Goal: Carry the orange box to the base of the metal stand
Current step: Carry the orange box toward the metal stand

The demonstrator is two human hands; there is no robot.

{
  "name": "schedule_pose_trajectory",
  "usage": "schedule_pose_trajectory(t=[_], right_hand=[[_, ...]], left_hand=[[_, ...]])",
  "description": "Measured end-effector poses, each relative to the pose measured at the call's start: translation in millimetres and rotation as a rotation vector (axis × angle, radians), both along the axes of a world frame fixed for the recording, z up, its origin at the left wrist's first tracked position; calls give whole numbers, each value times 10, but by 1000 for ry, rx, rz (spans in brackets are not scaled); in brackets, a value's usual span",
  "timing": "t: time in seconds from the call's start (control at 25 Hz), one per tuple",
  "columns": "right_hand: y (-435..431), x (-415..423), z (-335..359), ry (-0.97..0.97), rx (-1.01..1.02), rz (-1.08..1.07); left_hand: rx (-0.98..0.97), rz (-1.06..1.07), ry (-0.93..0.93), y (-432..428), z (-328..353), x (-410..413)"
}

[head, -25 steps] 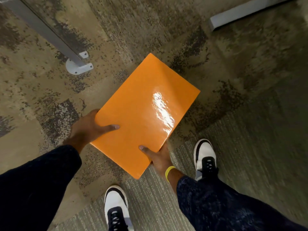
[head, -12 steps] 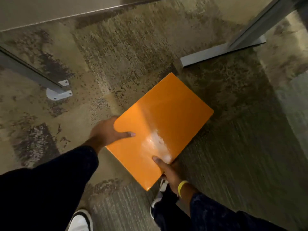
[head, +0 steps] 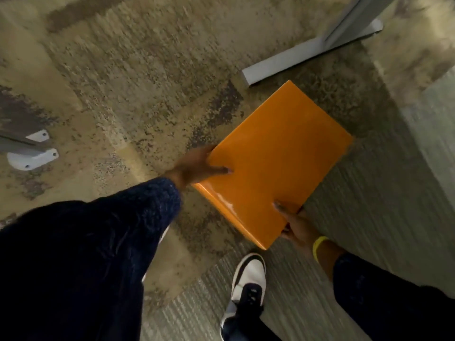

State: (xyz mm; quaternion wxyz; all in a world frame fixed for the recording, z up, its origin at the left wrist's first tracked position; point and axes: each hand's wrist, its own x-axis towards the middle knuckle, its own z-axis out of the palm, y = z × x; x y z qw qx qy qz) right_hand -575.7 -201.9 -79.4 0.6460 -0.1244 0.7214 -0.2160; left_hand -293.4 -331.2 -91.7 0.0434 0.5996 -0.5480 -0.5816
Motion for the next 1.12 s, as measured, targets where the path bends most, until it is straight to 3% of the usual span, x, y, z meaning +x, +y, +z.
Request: schedule_pose_trajectory(t=[0.32, 0.76, 0.92, 1.12], right_hand=[[-485, -213, -450, -11, -102, -187], [-547, -237, -573, 94, -147, -208], [-672, -242, -539, 296, -185, -147], [-994, -254, -469, 565, -222, -130]], left_hand=[[-75, -180, -3, -1081, -522, -459], [-93, -268, 53, -1206, -727, -567], [-120, -314, 37, -1250, -707, -601], [-372, -551, -118, -1367, -581, -816]])
